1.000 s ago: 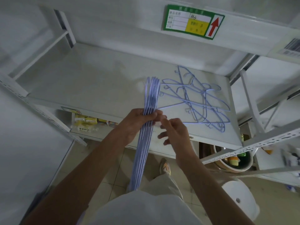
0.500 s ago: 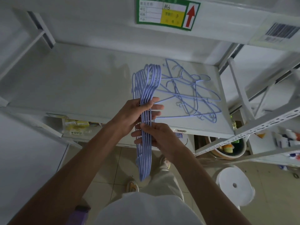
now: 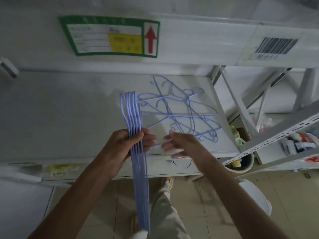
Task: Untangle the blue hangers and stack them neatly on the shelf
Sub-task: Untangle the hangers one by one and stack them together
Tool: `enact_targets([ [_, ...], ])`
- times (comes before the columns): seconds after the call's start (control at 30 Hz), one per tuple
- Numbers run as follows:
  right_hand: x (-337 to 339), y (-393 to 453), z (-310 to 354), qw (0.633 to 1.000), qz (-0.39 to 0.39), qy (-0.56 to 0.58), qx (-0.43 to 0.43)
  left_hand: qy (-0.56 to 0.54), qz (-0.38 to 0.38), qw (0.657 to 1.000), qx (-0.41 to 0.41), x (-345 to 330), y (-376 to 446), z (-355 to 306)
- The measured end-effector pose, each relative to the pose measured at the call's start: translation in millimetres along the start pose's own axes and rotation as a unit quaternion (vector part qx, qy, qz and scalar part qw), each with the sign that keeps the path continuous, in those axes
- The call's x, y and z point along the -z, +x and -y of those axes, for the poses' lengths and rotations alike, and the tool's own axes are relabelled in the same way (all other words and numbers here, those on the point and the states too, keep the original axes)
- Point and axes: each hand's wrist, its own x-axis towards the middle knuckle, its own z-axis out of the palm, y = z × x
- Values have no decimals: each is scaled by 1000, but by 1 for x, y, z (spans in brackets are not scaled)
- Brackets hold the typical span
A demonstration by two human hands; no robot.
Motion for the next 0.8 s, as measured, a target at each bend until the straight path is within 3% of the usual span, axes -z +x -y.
enact_targets([
  [0.07, 35, 32, 2, 995, -100, 0, 3, -1, -9, 1000, 4, -2, 11, 3],
  [0.13, 64, 75, 5, 976, -199, -89, 7, 4, -14, 1000, 3, -4, 21, 6],
  [0.23, 99, 130, 11, 895, -309, -321, -9, 7, -9, 1000, 6, -5, 35, 10],
  [0.37, 113, 176, 11, 855, -287, -429, -45, 6, -14, 1000, 14, -6, 46, 13],
  [0.5, 112, 191, 3, 827, -302, -474, -14, 7, -19, 1000, 0, -5, 42, 11],
  [0.63, 113, 185, 1, 809, -328, -487, -4, -6, -25, 1000, -15, -3, 33, 9],
  [0.8, 118, 159, -8, 782, -304, -544, 5, -35, -32, 999, -15, -9, 18, 18],
])
